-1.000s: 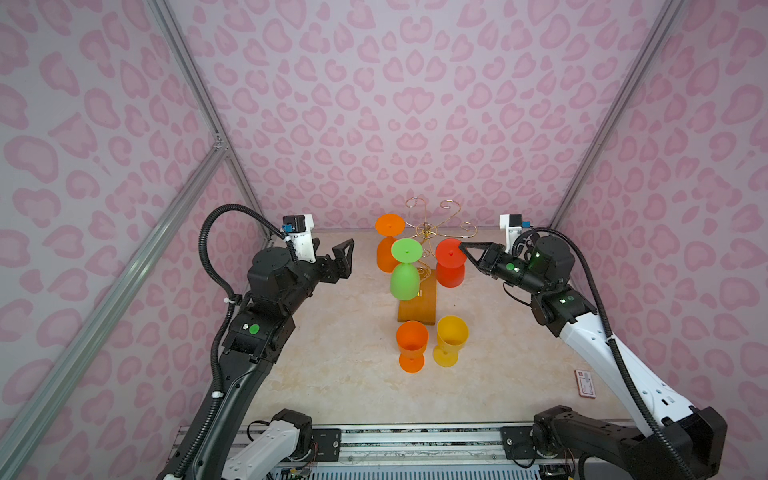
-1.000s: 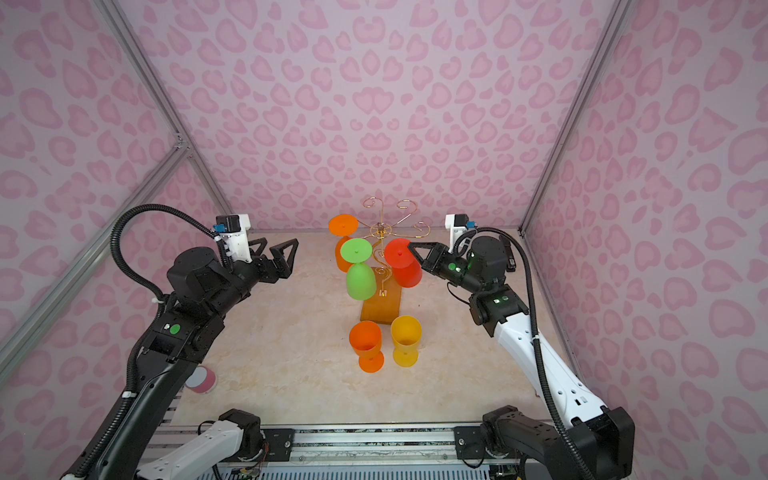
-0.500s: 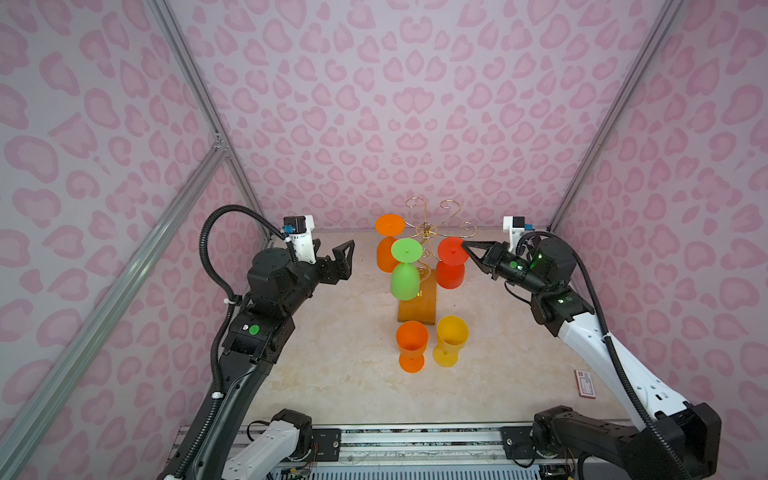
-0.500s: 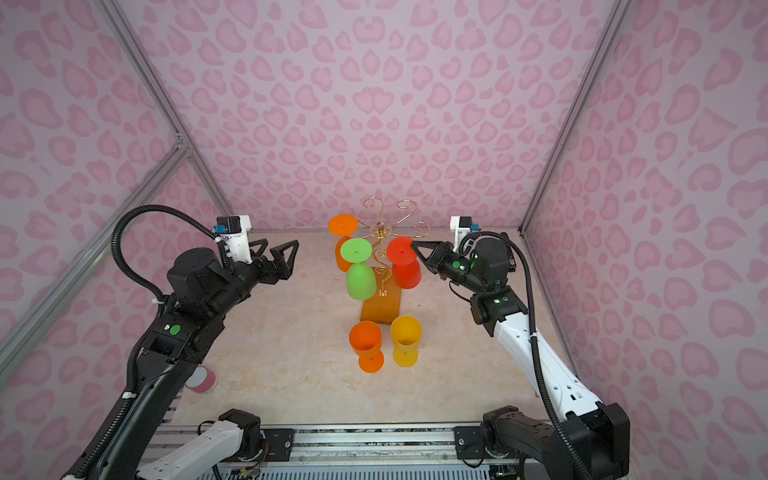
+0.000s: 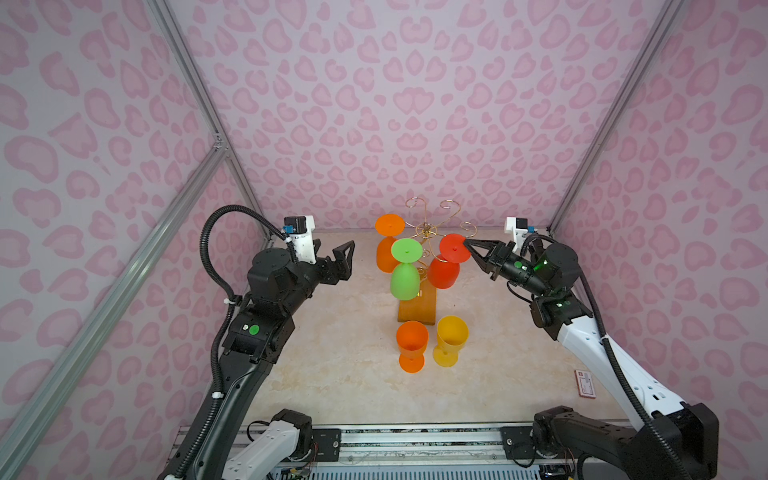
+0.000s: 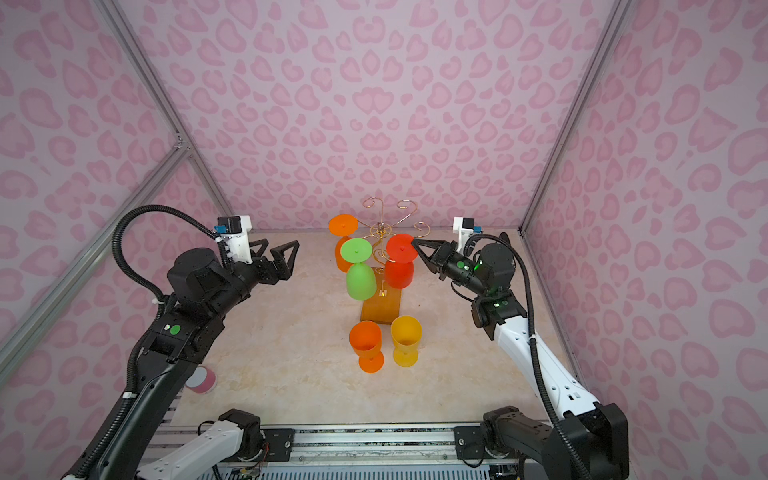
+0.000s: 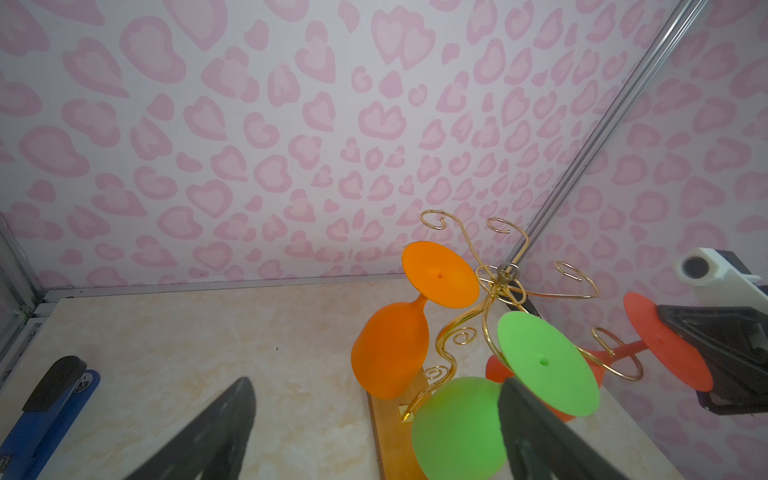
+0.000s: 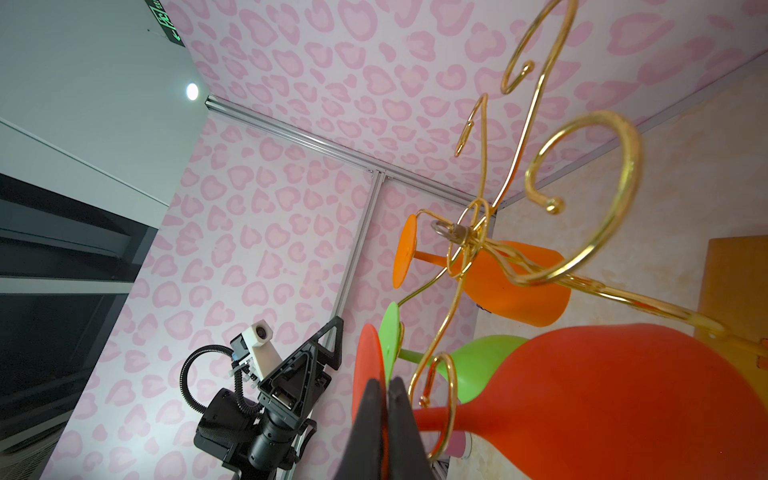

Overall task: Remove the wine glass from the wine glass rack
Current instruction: 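Reach the right gripper to the red glass base on the rack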

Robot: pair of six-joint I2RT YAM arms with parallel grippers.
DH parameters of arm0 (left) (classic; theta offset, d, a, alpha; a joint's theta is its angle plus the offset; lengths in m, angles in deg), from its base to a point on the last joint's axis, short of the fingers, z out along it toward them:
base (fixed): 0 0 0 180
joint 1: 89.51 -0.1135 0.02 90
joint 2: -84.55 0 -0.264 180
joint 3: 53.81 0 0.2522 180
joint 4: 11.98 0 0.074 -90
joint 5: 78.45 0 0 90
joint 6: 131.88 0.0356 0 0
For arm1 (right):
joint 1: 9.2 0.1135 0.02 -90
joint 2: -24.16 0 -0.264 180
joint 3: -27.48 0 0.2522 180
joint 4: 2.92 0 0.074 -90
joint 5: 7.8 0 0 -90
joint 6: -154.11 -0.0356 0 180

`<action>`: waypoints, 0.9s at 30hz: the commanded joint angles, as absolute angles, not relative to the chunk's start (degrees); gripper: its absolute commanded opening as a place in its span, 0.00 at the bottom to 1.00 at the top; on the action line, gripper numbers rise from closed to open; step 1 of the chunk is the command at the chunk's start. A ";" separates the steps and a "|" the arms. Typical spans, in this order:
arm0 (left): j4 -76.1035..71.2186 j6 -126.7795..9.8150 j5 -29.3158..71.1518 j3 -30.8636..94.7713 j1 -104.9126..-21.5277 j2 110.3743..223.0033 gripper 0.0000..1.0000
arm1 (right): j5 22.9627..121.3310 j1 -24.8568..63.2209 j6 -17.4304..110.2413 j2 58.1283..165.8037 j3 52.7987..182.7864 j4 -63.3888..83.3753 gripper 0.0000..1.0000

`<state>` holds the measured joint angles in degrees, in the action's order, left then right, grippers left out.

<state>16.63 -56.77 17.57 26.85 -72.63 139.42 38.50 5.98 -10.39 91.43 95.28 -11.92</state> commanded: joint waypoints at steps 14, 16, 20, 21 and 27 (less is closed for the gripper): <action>15.13 -56.25 18.36 26.25 -72.81 139.39 0.93 | 38.91 10.26 -8.15 93.62 97.75 -10.40 0.00; 15.30 -56.09 18.35 26.25 -72.79 139.33 0.93 | 39.52 10.62 -7.50 94.15 98.70 -8.82 0.00; 15.26 -56.01 18.23 25.87 -72.85 139.21 0.93 | 40.69 10.93 -7.18 94.93 100.14 -7.40 0.00; 15.23 -55.99 18.23 25.74 -72.98 139.21 0.93 | 40.96 10.99 -7.05 95.02 100.52 -6.97 0.00; 15.22 -55.97 18.40 25.52 -73.00 139.21 0.93 | 42.48 11.01 -6.04 95.99 102.79 -3.58 0.00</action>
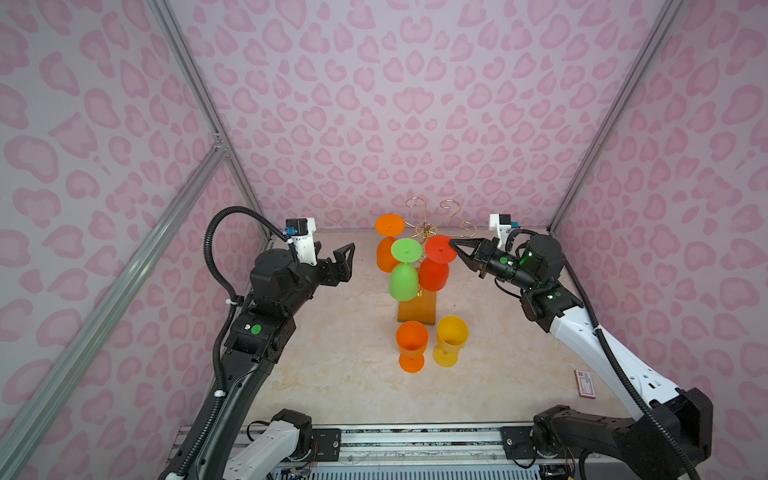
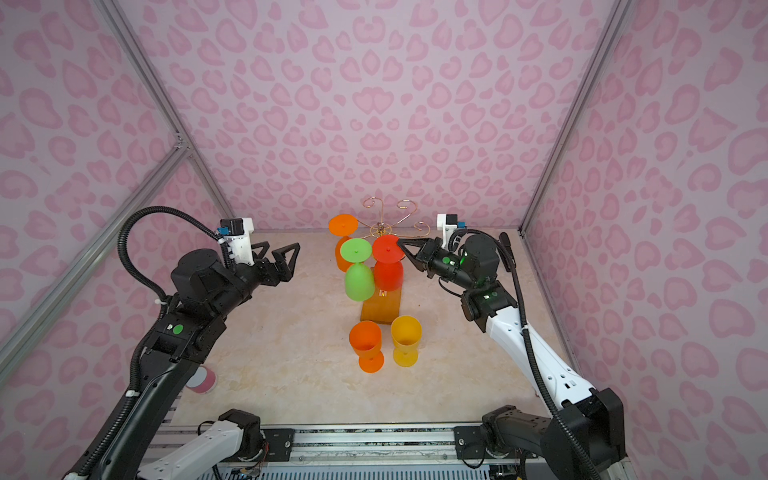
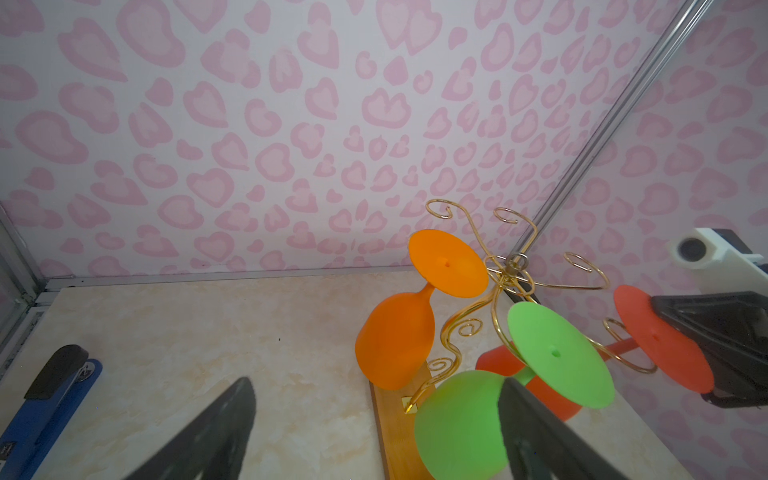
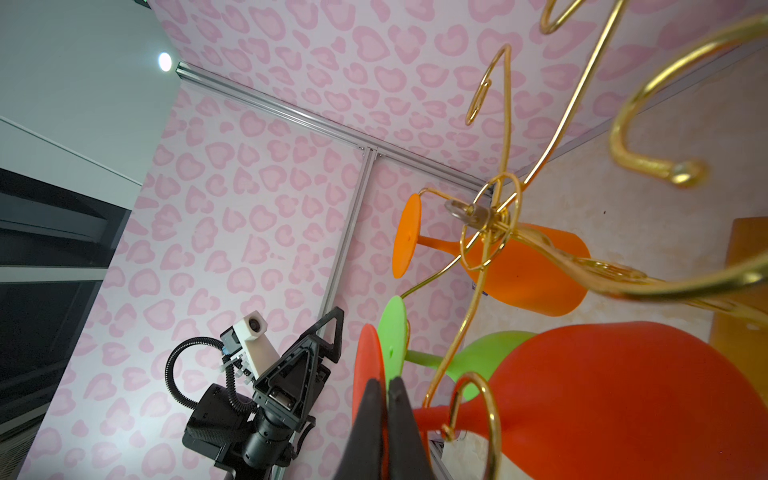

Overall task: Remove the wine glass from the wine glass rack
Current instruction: 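Reach the right gripper to the red glass base on the rack, then lift the red glass off its hook with the right gripper while the left arm rises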

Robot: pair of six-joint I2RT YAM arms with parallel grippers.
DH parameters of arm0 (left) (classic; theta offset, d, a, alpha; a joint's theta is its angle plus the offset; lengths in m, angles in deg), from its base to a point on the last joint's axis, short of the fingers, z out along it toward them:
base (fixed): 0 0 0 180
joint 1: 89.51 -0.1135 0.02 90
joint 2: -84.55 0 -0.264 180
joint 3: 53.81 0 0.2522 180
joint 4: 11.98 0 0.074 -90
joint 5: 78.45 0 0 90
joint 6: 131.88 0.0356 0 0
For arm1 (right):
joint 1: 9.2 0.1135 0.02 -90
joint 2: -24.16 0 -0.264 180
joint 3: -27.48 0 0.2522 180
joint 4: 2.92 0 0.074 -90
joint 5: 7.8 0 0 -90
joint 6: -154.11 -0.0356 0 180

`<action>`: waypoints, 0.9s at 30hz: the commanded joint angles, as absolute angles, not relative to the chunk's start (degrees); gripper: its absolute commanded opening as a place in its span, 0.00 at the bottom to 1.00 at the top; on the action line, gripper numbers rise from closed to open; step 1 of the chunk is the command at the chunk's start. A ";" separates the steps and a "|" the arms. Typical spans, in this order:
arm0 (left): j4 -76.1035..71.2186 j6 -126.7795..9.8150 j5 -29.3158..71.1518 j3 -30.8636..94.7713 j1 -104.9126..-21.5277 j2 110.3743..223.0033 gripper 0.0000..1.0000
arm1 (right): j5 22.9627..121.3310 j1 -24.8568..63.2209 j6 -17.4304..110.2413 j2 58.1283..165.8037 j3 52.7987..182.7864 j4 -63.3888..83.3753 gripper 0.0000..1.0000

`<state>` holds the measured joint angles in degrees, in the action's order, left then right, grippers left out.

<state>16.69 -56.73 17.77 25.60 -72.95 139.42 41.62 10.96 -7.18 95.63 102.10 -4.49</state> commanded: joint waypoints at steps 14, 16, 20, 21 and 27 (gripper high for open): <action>15.25 -56.01 19.32 24.92 -73.24 138.80 0.93 | 46.17 10.55 -5.95 97.90 104.97 -1.46 0.00; 15.28 -56.11 19.50 24.82 -73.21 138.80 0.92 | 46.77 10.03 -6.43 97.80 104.68 -1.69 0.00; 15.22 -56.10 19.80 24.82 -73.17 138.86 0.92 | 47.09 8.89 -6.82 96.80 104.28 -1.82 0.00; 15.23 -56.15 19.88 24.82 -73.20 138.86 0.92 | 47.24 8.55 -6.67 96.38 104.20 -1.46 0.00; 15.26 -56.27 20.50 24.99 -73.22 139.22 0.93 | 46.63 5.12 -6.47 93.14 102.67 -0.10 0.00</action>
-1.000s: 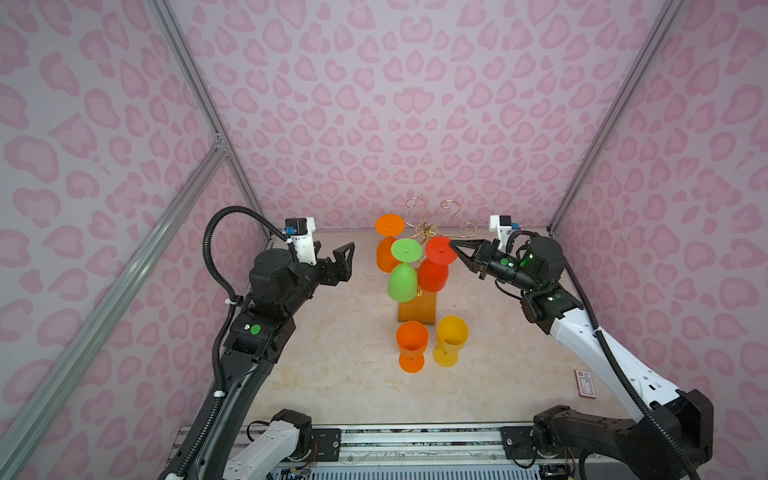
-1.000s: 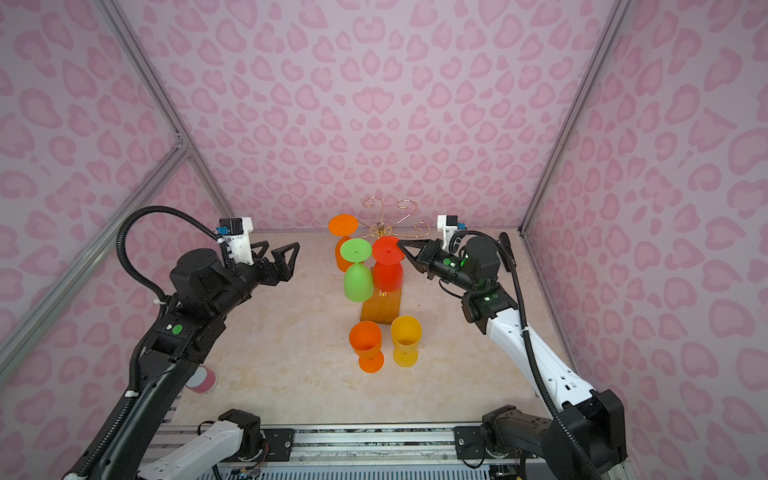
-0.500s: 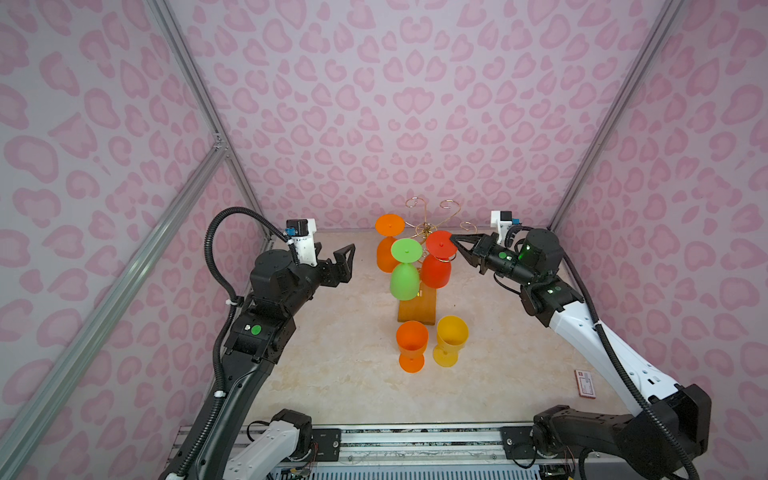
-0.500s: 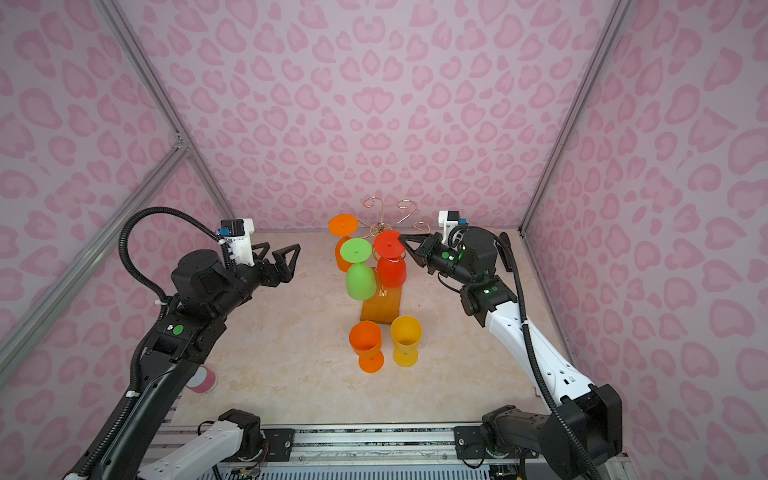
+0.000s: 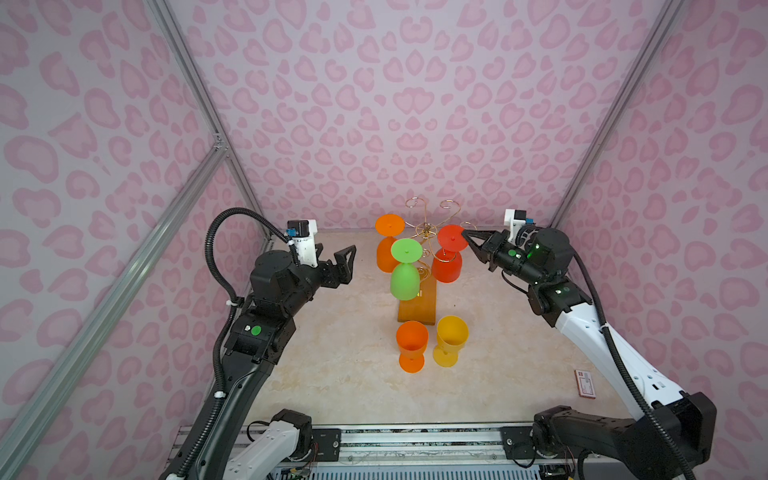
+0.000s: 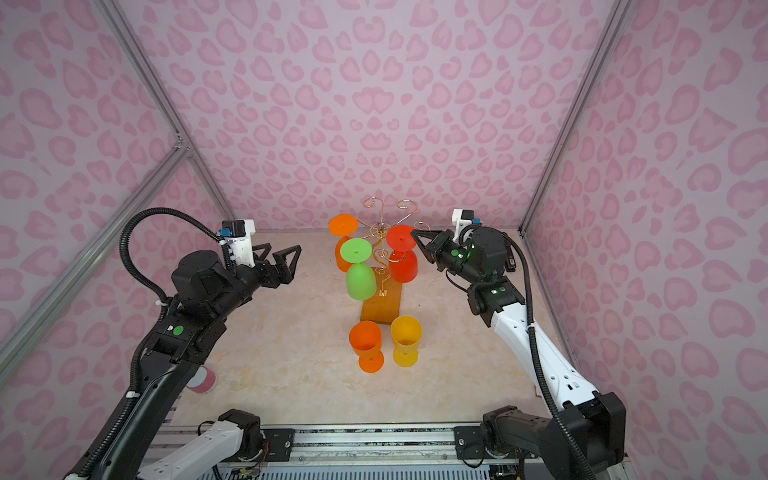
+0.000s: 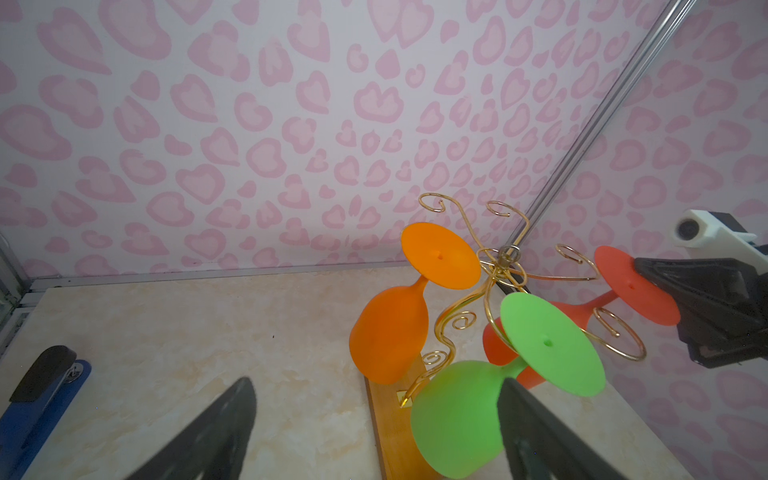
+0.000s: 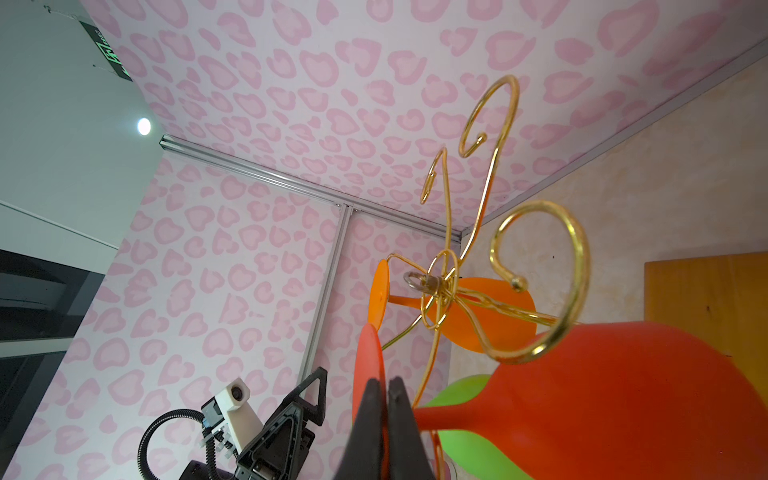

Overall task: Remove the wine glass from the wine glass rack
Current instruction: 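Lift the red glass off its hook with the right gripper while the left arm rises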

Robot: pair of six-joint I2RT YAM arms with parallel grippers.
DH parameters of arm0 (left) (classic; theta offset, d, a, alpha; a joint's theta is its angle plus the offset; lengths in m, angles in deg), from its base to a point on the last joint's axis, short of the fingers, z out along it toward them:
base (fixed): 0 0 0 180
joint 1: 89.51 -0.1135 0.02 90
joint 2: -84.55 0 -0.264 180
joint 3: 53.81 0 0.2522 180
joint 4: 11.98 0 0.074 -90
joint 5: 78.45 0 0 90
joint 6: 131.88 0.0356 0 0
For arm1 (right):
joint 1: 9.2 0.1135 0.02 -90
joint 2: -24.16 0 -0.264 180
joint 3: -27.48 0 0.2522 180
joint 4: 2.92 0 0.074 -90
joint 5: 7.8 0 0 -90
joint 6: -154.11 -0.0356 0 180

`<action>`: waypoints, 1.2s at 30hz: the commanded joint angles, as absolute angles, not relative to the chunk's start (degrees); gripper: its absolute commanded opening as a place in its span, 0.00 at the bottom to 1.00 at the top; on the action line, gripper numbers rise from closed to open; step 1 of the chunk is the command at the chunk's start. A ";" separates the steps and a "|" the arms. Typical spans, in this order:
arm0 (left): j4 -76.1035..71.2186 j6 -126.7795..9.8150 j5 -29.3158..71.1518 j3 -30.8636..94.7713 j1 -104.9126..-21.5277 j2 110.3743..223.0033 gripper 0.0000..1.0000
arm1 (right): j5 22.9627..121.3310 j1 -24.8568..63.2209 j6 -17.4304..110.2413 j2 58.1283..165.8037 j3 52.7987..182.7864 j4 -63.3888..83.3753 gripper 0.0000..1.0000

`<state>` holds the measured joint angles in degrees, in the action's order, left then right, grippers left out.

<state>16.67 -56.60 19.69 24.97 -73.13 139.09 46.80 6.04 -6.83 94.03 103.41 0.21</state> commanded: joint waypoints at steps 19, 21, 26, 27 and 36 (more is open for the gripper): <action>3.48 -61.27 44.77 26.07 -73.23 141.22 0.91 | 29.09 -19.13 -12.26 71.74 102.29 -6.76 0.00; -2.27 -64.08 50.75 26.02 -73.20 142.54 0.92 | 28.28 -19.13 -15.54 71.87 102.68 -15.54 0.00; -19.80 -73.52 64.63 27.37 -72.81 149.10 0.91 | 30.07 -17.54 -27.59 75.05 101.28 -43.79 0.00; -22.12 -74.76 66.21 27.94 -72.53 150.51 0.90 | 30.74 -16.30 -29.57 76.11 101.06 -48.15 0.00; -29.80 -75.52 75.99 34.45 -65.90 160.28 0.88 | 34.81 -0.61 -33.75 86.99 101.94 -68.37 0.00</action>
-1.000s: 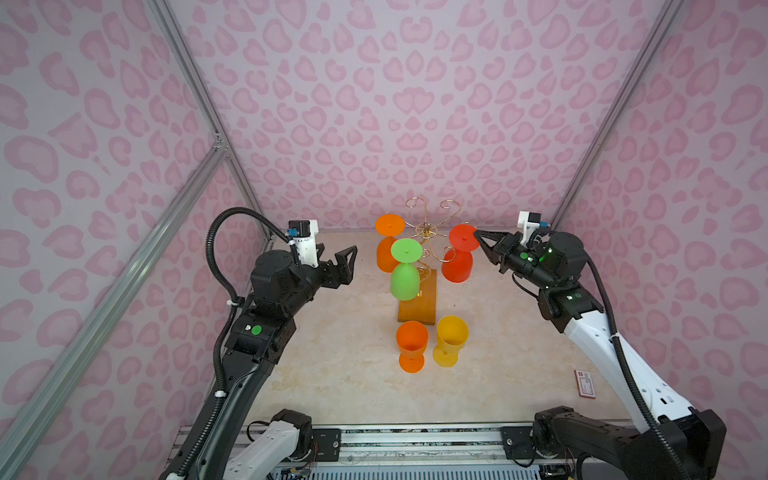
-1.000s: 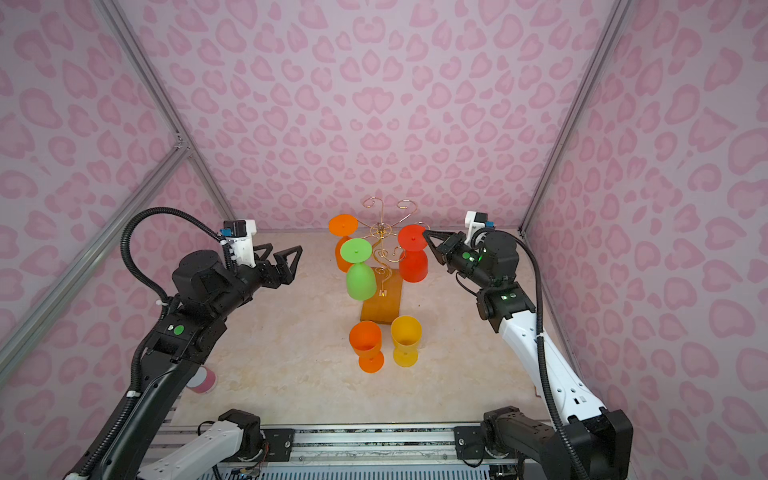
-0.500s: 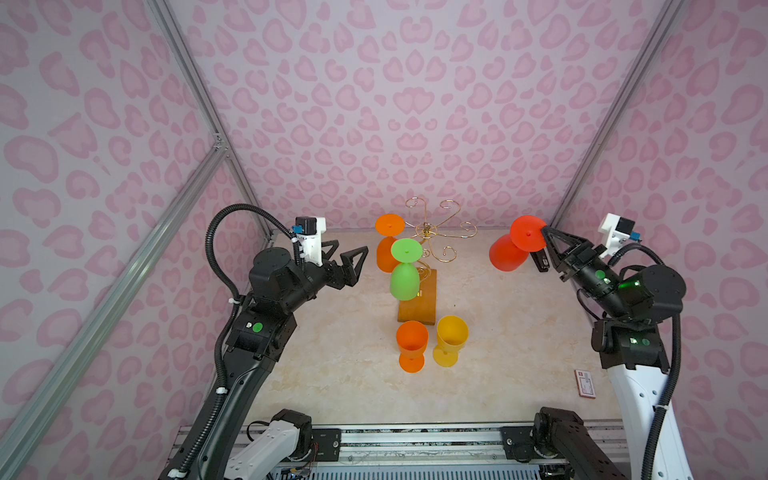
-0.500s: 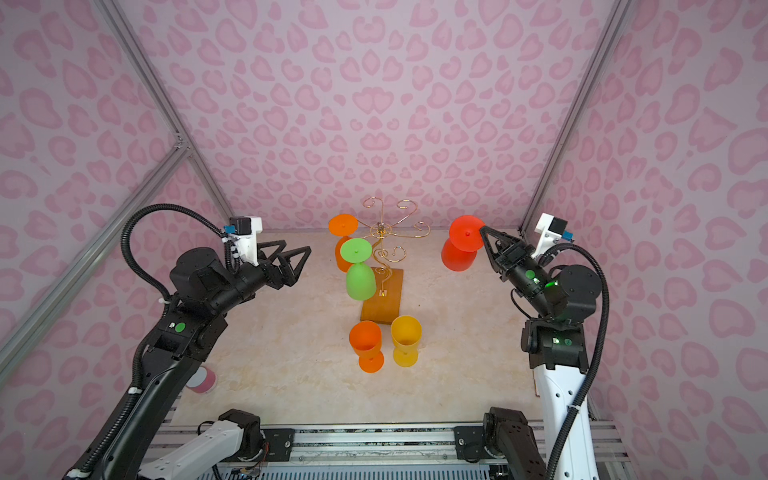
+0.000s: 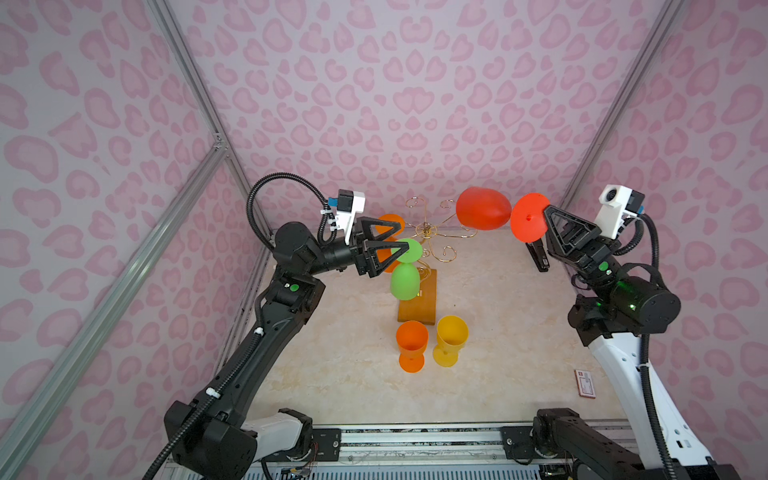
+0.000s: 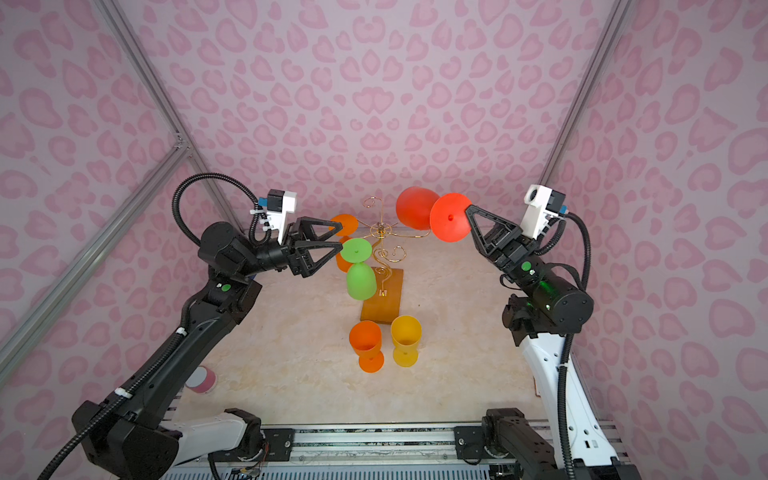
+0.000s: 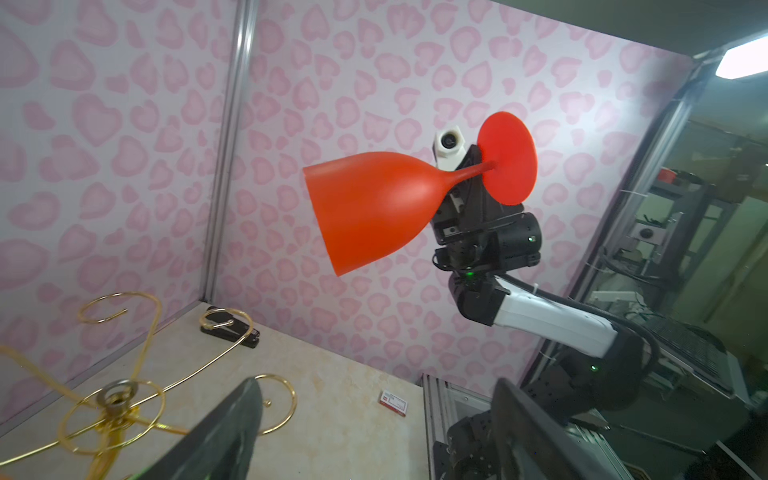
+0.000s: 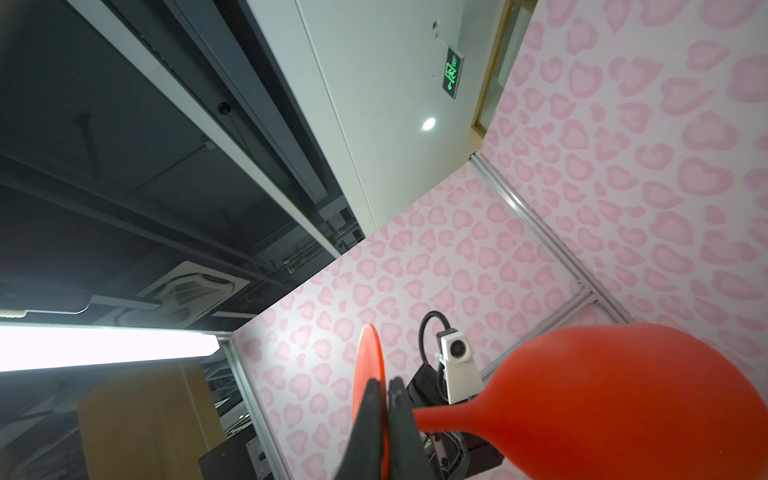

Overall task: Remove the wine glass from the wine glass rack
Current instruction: 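Lift the red glass off its hook with the right gripper while the left arm rises, then close the left gripper on the red glass bowl beside the right gripper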

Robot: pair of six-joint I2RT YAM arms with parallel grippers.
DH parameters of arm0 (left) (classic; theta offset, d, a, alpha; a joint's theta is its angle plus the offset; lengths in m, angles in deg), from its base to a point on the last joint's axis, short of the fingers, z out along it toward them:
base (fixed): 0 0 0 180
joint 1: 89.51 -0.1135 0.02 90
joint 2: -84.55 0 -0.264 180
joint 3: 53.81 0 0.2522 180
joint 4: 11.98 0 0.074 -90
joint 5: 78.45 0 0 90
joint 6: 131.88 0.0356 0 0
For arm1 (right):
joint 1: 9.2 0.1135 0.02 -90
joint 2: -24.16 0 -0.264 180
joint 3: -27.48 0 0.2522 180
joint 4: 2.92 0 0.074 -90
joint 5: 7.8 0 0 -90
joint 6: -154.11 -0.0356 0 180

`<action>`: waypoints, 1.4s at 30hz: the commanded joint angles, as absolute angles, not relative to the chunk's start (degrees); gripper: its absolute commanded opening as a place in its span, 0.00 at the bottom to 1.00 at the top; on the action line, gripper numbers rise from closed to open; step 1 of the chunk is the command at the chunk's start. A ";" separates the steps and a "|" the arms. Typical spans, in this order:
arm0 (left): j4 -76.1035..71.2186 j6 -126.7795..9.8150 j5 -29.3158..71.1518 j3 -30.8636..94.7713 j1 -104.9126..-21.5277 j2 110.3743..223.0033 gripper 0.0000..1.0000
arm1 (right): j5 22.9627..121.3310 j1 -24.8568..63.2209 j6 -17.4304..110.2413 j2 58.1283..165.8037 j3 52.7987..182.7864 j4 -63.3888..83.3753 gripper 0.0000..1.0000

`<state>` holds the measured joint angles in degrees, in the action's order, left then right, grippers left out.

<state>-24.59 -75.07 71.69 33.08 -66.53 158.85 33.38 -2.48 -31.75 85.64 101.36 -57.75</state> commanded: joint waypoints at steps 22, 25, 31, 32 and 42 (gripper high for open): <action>-41.14 -81.34 76.98 40.55 -61.65 169.99 0.79 | 35.44 4.53 -38.12 92.14 97.80 -78.46 0.00; -43.20 -82.91 76.97 40.63 -61.47 170.77 0.71 | 35.36 5.28 -37.85 92.61 97.85 -78.48 0.00; -49.56 -88.00 76.69 40.21 -61.25 171.32 0.49 | 35.19 5.53 -37.46 93.44 96.80 -78.45 0.00; -51.12 -89.22 76.66 40.11 -61.21 171.37 0.45 | 35.22 5.60 -37.33 93.63 96.53 -78.50 0.00; -55.52 -92.49 75.86 38.75 -61.03 169.61 0.05 | 34.56 5.41 -37.01 95.88 96.01 -78.55 0.00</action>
<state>-55.41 -91.48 80.95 39.02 -60.98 170.04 41.47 5.24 -38.26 95.32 96.26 -76.60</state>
